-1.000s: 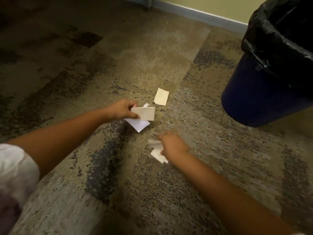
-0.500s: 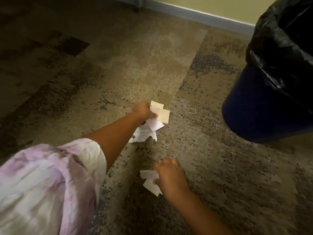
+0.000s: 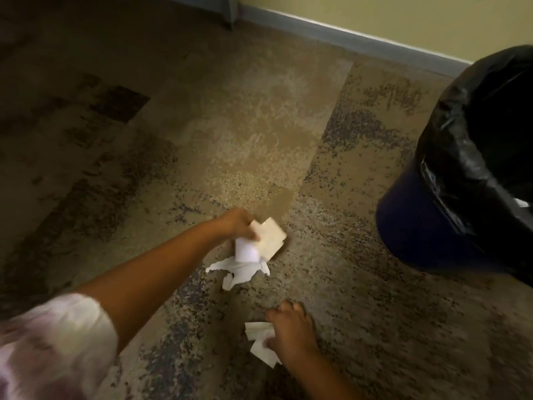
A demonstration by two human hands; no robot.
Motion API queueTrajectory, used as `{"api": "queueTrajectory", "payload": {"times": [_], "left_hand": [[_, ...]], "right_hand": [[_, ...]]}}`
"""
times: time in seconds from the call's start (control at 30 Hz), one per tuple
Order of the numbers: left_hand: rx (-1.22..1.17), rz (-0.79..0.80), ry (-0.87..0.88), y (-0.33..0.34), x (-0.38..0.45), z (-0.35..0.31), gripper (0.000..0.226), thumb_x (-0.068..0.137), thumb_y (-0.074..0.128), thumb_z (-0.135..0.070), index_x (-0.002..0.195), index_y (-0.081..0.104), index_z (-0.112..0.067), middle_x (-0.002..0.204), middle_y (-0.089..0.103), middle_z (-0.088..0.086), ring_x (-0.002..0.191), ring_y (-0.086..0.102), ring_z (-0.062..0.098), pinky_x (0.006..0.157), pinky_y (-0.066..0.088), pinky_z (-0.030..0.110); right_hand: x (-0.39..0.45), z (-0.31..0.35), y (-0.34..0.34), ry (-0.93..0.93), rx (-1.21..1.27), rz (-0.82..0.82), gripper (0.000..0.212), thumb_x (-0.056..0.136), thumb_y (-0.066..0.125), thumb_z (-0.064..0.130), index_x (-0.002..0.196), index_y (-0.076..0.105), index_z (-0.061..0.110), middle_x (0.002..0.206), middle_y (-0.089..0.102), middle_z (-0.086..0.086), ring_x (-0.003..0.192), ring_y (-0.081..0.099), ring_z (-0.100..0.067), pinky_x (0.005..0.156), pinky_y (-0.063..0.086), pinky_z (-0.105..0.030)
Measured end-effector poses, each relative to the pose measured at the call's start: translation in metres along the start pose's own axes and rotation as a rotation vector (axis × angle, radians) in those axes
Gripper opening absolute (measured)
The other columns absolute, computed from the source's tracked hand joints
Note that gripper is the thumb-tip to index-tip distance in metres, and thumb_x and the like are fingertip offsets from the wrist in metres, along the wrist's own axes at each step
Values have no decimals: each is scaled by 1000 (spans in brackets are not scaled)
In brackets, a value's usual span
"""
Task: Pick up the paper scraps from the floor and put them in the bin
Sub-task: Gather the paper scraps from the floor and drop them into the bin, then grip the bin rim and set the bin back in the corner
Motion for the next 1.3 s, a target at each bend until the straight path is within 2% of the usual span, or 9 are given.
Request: {"api": "queueTrajectory", "payload": {"times": [0.17, 0.4, 0.53, 0.67, 0.77, 0.9, 1.03, 1.13, 1.3], "left_hand": [[280, -21, 25, 27, -23, 36, 43, 85, 63, -10, 127, 58, -16, 133, 53, 13, 115, 56, 24, 90, 44, 25], [18, -139, -210, 36, -41, 42, 44, 89, 57, -13, 133, 51, -15, 135, 55, 8, 122, 53, 23, 99, 41, 27], [-205, -75, -181, 16, -67, 11, 50, 79, 71, -4, 125, 54, 1, 128, 59, 17, 114, 58, 27, 89, 47, 31], [-712, -122, 20, -22, -115, -75, 33, 76, 70, 6, 108, 60, 0, 99, 69, 12, 83, 61, 21, 63, 52, 21], [-902, -115, 242, -52, -145, -163, 32, 77, 69, 5, 102, 57, -10, 94, 67, 7, 82, 63, 20, 67, 54, 26], [-565, -186, 420, -46, -161, -278, 31, 77, 73, -10, 99, 52, -14, 97, 60, 4, 88, 56, 18, 72, 47, 31], [-186, -290, 445, -12, -160, -331, 31, 83, 68, -26, 111, 54, -21, 110, 61, 2, 101, 54, 20, 71, 42, 25], [129, -364, 538, 5, -156, -343, 50, 84, 62, -40, 131, 47, -31, 133, 53, -1, 132, 35, 22, 106, 29, 36], [257, -427, 378, -3, -129, -338, 77, 89, 55, -44, 150, 14, -20, 159, 12, 0, 146, 10, 26, 118, 16, 46]], "right_hand": [[-7, -1, 1, 6, 19, 40, 45, 85, 64, 32, 127, 52, 25, 140, 40, -4, 132, 30, -29, 108, 30, -40], [-49, -28, -20, 91, 294, -19, 26, 83, 61, 34, 108, 60, 27, 127, 47, 3, 125, 36, -18, 103, 30, -24], [-107, -49, -89, -16, 470, -358, 20, 76, 68, 34, 75, 53, 47, 84, 46, 22, 91, 46, -1, 80, 33, -4], [-182, -76, -201, -102, 493, -950, 24, 61, 67, 27, 80, 60, 39, 86, 61, 16, 74, 55, 5, 67, 41, -4], [-219, -114, -269, 48, 783, -1091, 20, 62, 68, 41, 81, 64, 46, 87, 66, 21, 76, 59, 12, 64, 44, -2], [-227, -159, -324, 268, 697, -1269, 22, 80, 73, 28, 72, 53, 29, 74, 57, 9, 71, 54, 1, 56, 35, -14], [-201, -190, -344, 357, 625, -1053, 15, 81, 72, 24, 82, 61, 15, 81, 60, -5, 72, 55, -19, 58, 38, -24], [-192, -209, -339, 456, 472, -746, 48, 76, 75, 38, 117, 65, 14, 122, 58, -11, 116, 52, -28, 94, 41, -37], [-236, -247, -325, 732, 386, -967, 65, 74, 78, 31, 132, 54, 12, 140, 45, -20, 128, 41, -39, 105, 34, -47]]}}
Point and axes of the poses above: each hand's wrist, its own x-axis towards the middle knuckle, its own y-axis out of the palm, z = x × y, the point moved 5 cm from there along x, towards the middle knuckle
